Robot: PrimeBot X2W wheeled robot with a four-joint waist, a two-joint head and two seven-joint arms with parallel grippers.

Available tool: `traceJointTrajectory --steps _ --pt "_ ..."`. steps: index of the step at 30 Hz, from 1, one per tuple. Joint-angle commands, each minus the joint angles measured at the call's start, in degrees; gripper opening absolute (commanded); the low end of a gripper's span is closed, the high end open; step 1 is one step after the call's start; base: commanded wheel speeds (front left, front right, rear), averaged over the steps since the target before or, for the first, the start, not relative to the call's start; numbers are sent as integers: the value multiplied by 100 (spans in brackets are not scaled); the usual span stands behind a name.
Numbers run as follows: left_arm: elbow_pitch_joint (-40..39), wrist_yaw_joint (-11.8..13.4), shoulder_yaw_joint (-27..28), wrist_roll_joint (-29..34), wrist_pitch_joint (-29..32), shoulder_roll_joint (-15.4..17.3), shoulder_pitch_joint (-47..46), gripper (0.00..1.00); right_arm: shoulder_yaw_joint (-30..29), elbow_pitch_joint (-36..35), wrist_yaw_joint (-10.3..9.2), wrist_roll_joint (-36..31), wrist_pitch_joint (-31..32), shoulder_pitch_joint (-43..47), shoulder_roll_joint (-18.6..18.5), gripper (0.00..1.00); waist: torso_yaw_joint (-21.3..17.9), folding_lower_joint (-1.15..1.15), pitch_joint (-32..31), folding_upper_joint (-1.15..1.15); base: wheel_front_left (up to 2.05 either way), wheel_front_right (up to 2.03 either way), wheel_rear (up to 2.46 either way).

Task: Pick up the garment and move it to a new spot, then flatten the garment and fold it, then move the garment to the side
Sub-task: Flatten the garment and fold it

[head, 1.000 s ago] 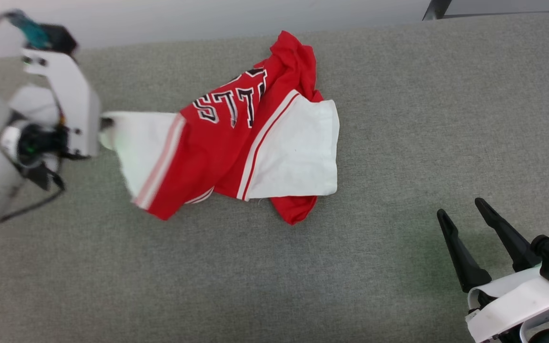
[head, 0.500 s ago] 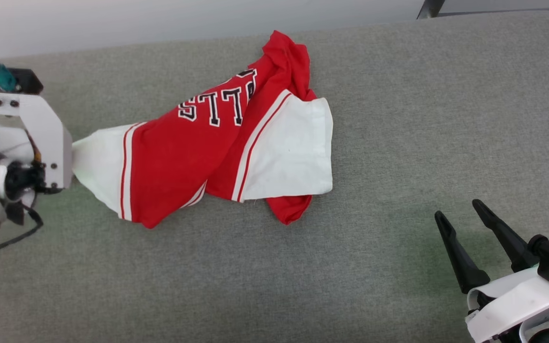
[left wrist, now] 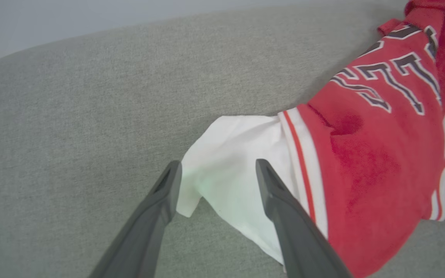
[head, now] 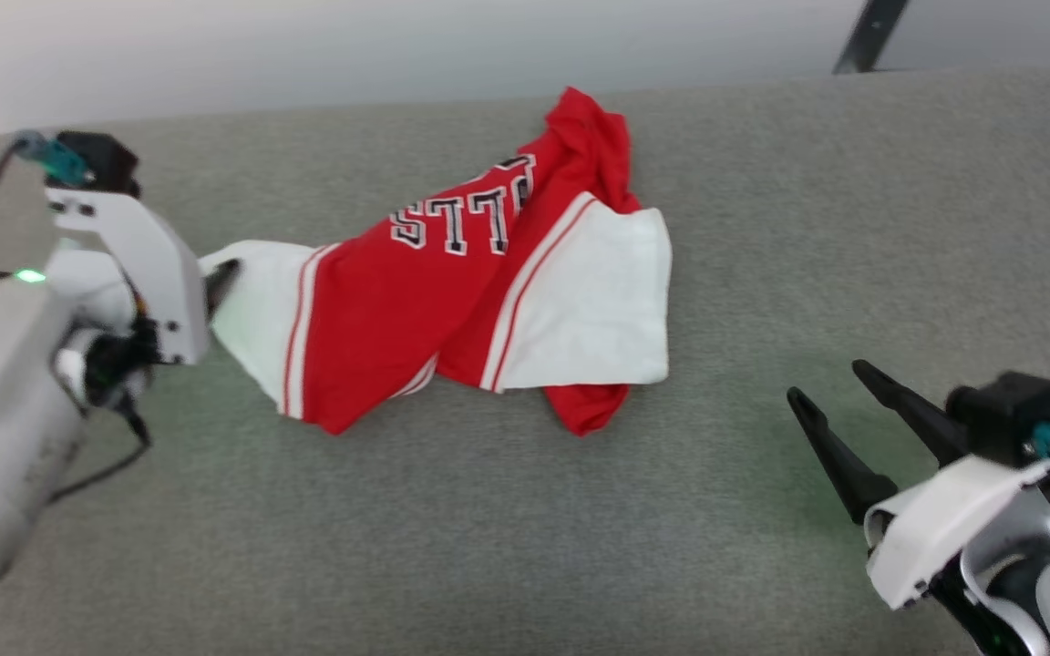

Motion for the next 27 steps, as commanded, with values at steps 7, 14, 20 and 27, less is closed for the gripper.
traceJointTrajectory --steps 7,14,20,27 --pt "-896 354 238 26 -1454 -232 816 100 523 810 -6 516 837 -778 -255 100 764 0 -255 0 0 0 0" --pt "-2114 1051 312 280 -2926 -306 1811 100 832 1525 -6 911 1618 -1626 -435 100 1296 0 -224 0 0 0 0" --pt "-2998 1664 554 606 -3474 -335 2627 100 1058 2174 -7 1127 2067 -2211 -509 100 1663 0 -137 0 0 0 0" --pt "-3918 2114 1657 1624 -3501 -696 3730 100 1221 2852 -6 1139 2375 -2593 -612 100 1963 0 -28 0 0 0 0"
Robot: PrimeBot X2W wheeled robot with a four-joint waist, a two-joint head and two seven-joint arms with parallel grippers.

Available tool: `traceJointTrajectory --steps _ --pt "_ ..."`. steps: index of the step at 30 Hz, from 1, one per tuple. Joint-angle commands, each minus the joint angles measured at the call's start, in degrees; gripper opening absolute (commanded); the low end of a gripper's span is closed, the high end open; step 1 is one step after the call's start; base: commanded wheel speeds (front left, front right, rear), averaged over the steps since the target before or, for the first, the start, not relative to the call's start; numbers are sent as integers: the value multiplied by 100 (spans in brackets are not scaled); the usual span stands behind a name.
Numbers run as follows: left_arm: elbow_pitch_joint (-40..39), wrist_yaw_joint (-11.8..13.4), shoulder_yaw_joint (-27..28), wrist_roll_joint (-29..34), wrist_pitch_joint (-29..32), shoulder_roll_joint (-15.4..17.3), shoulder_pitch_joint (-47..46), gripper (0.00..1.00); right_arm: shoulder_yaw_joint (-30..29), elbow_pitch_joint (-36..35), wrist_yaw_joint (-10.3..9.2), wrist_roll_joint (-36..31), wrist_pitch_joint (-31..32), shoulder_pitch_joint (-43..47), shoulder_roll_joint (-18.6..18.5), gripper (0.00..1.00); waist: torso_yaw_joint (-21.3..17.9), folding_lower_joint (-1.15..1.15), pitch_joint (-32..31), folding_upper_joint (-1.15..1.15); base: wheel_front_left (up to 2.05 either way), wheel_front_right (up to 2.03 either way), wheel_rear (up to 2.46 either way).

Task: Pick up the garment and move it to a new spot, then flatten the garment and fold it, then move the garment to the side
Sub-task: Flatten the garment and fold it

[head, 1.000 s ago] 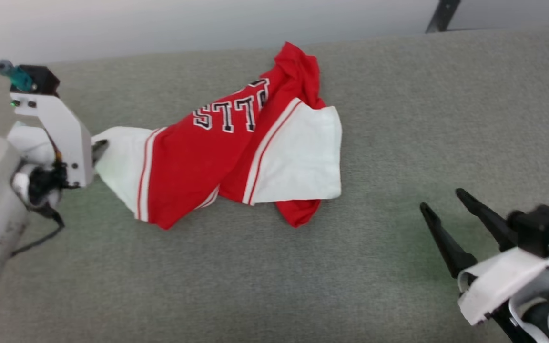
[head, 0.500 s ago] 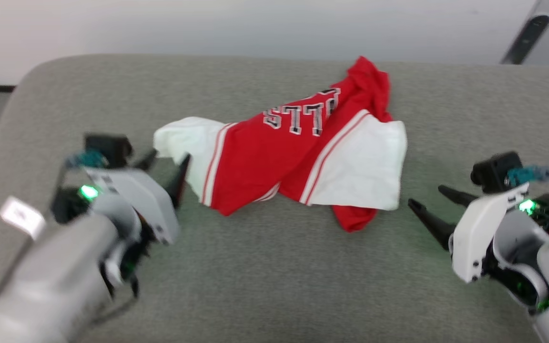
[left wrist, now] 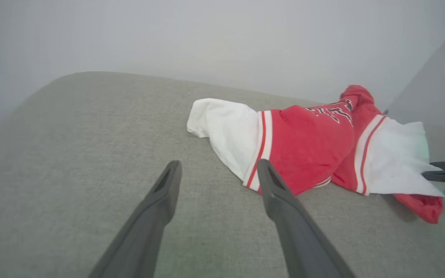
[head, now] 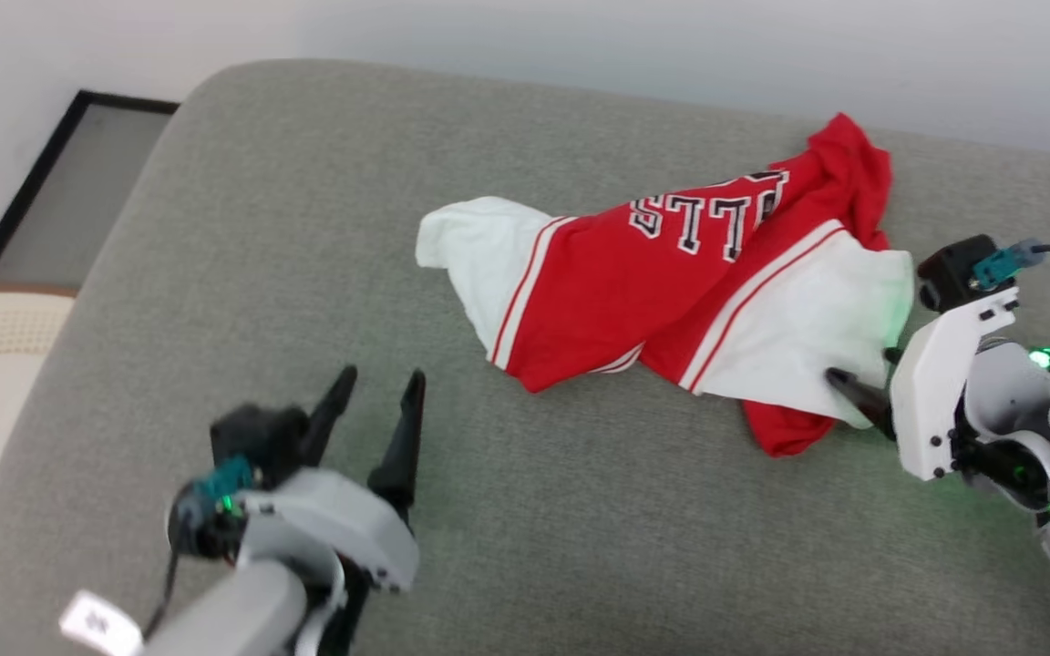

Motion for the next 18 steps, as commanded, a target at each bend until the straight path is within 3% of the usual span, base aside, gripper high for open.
traceJointTrajectory --steps 1,3,4,5,6,7,18 --pt "-108 39 171 193 1 -93 321 100 -27 111 -6 -28 33 -94 5 100 165 0 86 0 0 0 0" --pt "-252 62 397 408 -1 -192 579 100 -5 209 -6 -48 92 -118 -1 100 193 0 96 0 0 0 0" --pt "-303 53 517 477 -3 -247 707 100 13 225 -6 -51 97 -133 -11 93 201 0 103 0 0 0 0" --pt "-338 33 606 541 -3 -281 827 100 7 246 -6 -25 82 -138 -9 47 207 0 109 0 0 0 0" --pt "-365 13 683 609 -2 -311 926 100 22 263 -6 13 104 -137 -4 33 211 0 113 0 0 0 0" --pt "-391 -14 762 669 -2 -337 1003 100 42 254 -6 38 113 -141 -7 0 210 0 117 0 0 0 0" --pt "-393 -196 1164 971 -2 -478 1368 100 -191 154 -7 215 -368 -127 -45 0 -117 0 71 0 0 0 0"
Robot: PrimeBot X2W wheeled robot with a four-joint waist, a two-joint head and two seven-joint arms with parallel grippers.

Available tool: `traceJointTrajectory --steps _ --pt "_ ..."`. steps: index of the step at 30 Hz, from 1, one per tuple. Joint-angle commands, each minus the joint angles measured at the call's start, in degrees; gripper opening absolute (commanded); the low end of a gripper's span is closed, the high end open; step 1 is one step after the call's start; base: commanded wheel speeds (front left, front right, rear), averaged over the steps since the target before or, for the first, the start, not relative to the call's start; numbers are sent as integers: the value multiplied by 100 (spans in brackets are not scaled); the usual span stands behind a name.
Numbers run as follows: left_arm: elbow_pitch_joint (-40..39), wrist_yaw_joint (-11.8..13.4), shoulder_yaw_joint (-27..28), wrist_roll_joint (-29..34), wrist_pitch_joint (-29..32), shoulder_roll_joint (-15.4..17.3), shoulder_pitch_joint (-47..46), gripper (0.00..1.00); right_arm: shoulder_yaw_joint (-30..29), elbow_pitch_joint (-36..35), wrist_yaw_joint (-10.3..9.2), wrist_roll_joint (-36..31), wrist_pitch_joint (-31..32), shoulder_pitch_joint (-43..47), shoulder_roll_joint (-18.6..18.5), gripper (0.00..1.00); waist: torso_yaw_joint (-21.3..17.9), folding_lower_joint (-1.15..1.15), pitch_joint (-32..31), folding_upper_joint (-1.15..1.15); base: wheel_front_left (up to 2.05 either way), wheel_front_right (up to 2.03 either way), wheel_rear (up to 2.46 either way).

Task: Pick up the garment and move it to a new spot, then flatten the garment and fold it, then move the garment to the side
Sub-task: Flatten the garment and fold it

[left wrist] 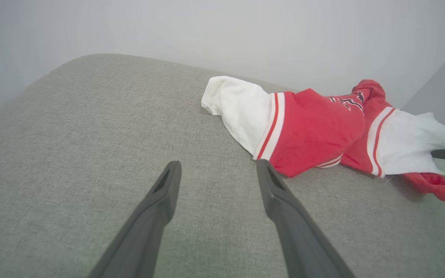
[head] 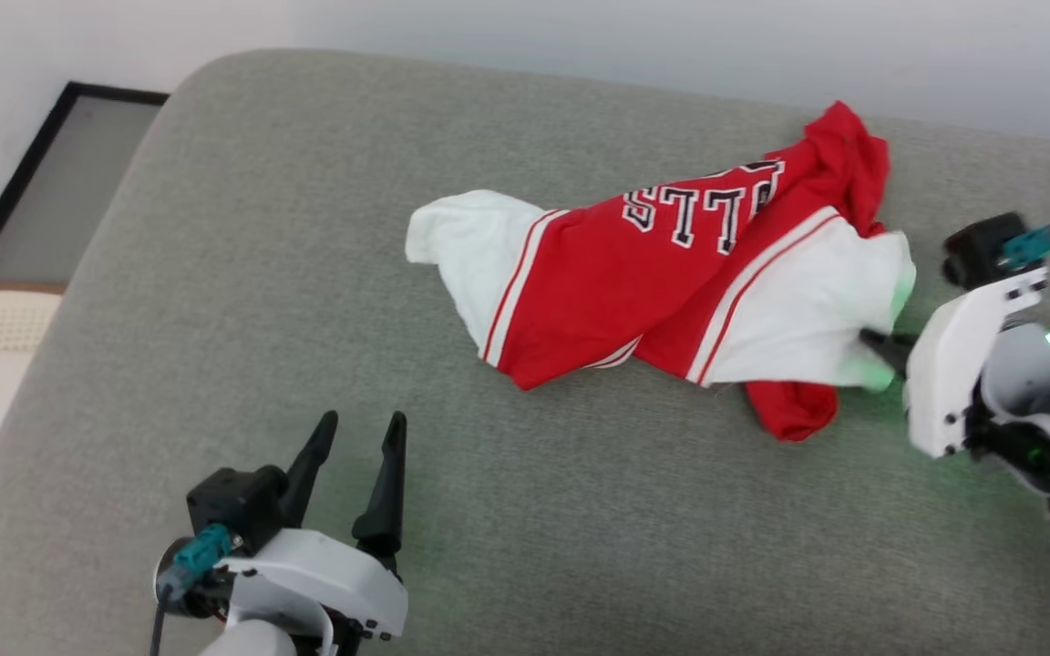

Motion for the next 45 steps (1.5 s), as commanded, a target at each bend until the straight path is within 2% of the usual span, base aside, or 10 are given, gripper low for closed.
traceJointTrajectory --steps 1,9,16,24,31,32,33,34,39,45 --pt "-22 -9 31 64 -2 -24 113 100 -173 -42 -8 43 -119 68 -76 0 -157 0 -59 0 0 0 0" --pt "-207 108 229 206 -2 -15 369 100 -1310 -373 -8 -14 -304 699 -551 0 -542 0 -119 0 0 0 0" --pt "-324 101 329 258 -3 29 493 100 -2407 -679 -8 -416 -259 1229 -705 0 -649 0 -86 0 0 0 0" --pt "-370 108 313 267 20 70 503 100 -3019 -788 -8 -836 -104 1519 -447 0 -608 0 -57 0 0 0 0" --pt "-219 -17 196 307 72 80 368 100 -3248 -378 -8 -1236 -225 1566 -204 0 -594 0 2 0 0 0 0" --pt "-185 -60 170 328 88 107 328 100 -3260 -321 -8 -1280 -297 1541 -174 20 -596 0 3 0 0 0 0" --pt "-154 -96 145 357 105 141 277 100 -3263 -292 -8 -1302 -388 1500 -143 45 -603 0 3 0 0 0 0" --pt "-129 -151 121 392 128 190 225 100 -3257 -273 -8 -1305 -471 1467 -103 100 -619 0 -1 0 0 0 0" --pt "-42 -478 -57 691 459 649 -221 100 -3074 -485 -8 -1339 -924 1564 -35 100 -743 0 -114 0 0 0 0" --pt "-113 -1415 -526 1132 1311 1448 -1009 100 -2820 -1197 -8 -1289 -1339 1871 73 100 -1071 0 -251 0 0 0 0"
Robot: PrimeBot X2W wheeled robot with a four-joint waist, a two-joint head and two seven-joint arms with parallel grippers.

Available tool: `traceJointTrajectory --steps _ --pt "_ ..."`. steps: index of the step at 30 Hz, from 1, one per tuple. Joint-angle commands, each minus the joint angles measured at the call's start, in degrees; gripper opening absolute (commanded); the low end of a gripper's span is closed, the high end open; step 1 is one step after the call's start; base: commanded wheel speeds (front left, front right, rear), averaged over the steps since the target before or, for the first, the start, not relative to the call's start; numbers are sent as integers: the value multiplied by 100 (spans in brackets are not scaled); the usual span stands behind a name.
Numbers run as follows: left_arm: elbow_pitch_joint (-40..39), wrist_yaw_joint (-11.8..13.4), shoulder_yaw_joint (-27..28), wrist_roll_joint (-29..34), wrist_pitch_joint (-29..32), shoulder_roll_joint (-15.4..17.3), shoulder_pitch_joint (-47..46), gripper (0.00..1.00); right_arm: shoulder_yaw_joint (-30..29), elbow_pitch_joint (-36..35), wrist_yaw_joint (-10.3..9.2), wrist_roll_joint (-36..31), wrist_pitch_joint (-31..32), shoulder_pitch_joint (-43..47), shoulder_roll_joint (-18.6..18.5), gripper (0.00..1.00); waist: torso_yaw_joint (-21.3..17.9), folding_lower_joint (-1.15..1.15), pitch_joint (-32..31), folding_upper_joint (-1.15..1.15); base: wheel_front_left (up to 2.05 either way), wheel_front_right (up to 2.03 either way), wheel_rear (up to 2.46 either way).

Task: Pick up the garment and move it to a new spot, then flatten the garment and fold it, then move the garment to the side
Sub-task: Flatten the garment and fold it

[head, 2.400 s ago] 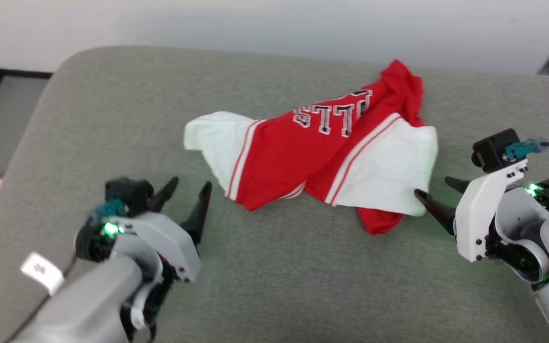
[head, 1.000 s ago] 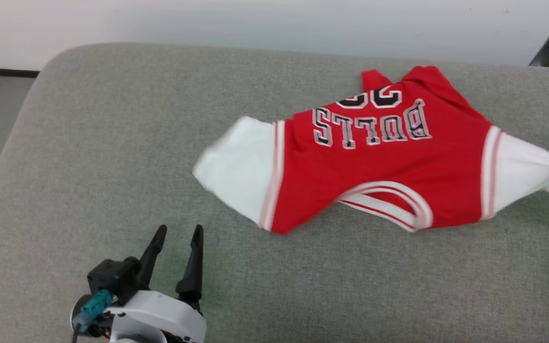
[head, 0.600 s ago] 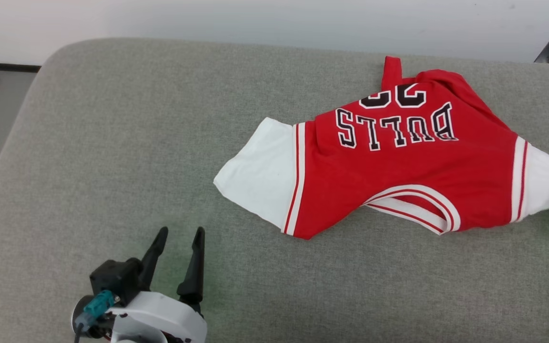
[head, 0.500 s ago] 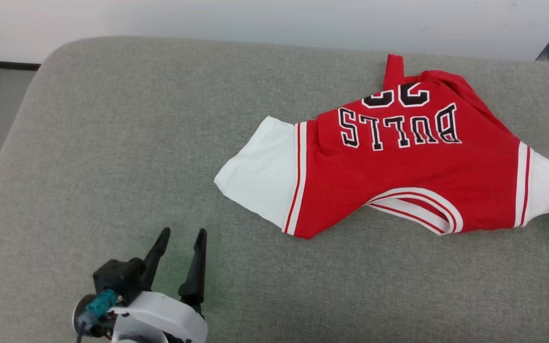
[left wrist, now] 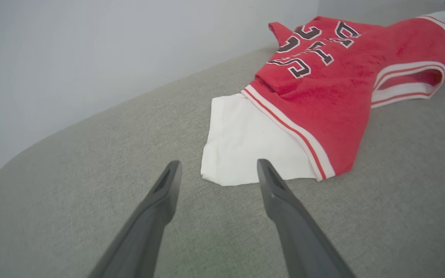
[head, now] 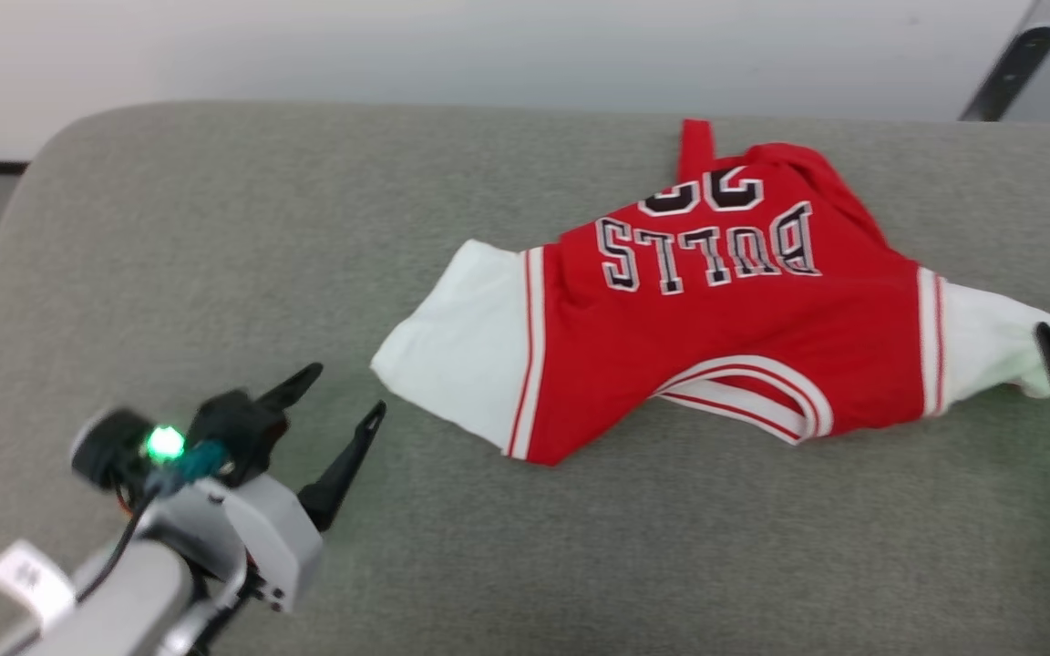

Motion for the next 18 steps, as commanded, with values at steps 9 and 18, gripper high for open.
traceJointTrajectory --steps 9,18 --pt "292 -1126 -1180 398 1451 520 -1527 100 257 -1517 -7 -146 9 793 401 100 -754 0 36 0 0 0 0" --pt "387 -1121 -3248 -95 1881 857 -2922 100 316 -2236 -6 -253 95 1112 663 100 -1240 0 328 0 0 0 0"
